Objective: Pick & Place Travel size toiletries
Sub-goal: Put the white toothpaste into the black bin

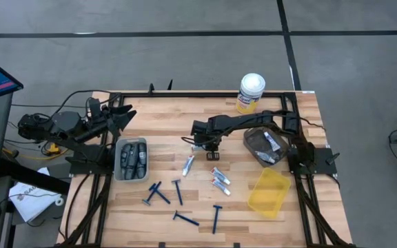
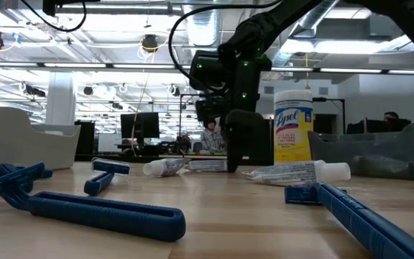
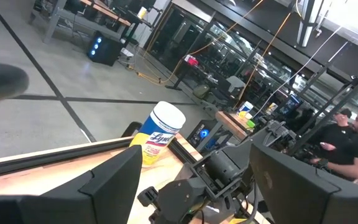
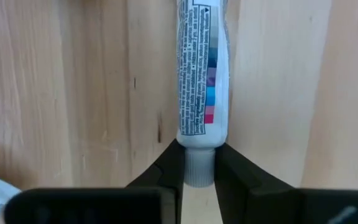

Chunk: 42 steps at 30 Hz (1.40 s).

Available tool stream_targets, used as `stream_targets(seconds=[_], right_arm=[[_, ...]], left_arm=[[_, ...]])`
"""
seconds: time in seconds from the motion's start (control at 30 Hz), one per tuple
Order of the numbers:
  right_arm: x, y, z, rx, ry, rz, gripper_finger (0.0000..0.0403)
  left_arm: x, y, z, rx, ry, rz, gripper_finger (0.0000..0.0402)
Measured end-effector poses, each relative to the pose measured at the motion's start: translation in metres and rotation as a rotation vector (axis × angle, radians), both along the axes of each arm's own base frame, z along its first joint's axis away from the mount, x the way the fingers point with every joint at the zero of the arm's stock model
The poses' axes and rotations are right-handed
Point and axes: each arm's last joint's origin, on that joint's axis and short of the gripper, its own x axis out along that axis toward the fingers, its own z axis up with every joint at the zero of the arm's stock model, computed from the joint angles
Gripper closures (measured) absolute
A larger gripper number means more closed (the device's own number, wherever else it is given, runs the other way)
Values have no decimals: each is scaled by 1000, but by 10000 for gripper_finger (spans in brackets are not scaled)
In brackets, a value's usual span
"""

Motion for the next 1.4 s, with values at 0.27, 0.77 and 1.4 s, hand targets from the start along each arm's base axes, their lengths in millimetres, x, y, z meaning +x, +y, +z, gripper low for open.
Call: stream_targets(seconds=[0.27, 0.77, 1.4], right_arm=[[-19, -17, 61, -12, -112, -92, 352], [-121, -25, 200, -66, -314, -455, 352], [-226, 36, 182, -98, -65, -785, 348]], left_arm=[[0, 0, 0, 0, 0, 0, 107], [0, 0, 0, 0, 0, 0, 108], [1, -1, 0, 5, 4, -46, 107]])
